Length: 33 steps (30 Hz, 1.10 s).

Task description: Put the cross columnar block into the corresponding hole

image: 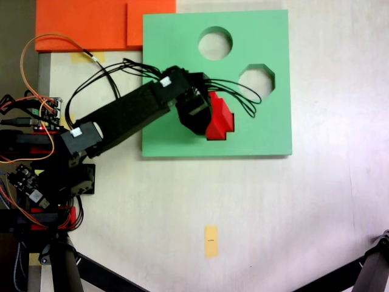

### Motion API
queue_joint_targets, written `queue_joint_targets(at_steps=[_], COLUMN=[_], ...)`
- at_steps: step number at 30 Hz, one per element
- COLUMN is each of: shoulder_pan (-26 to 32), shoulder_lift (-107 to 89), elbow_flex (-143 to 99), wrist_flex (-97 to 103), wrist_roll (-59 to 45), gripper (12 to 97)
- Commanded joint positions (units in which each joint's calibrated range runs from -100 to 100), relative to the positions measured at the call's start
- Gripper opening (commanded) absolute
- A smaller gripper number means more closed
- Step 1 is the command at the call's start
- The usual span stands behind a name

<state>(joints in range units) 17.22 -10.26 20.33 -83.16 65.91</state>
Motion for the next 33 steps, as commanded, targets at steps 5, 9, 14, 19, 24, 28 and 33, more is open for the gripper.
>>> queue_joint_targets(at_steps=[5,9,14,19,24,28,33], shoulder_pan=[0.34,-0.24,-1.42,-1.9,-1.71,-1.61,-0.88], shoulder_lift=[0.76,3.56,8.44,11.24,11.52,7.89,-6.08], elbow_flex=[1.9,1.9,2.5,2.4,1.8,1.9,1.8], wrist_flex=[3.19,3.19,3.77,5.79,6.37,6.66,5.31], wrist_roll=[0.34,0.34,-0.63,-1.66,-2.2,-2.39,-2.64], gripper=[39.3,39.6,43.4,56.8,75.5,75.6,75.6])
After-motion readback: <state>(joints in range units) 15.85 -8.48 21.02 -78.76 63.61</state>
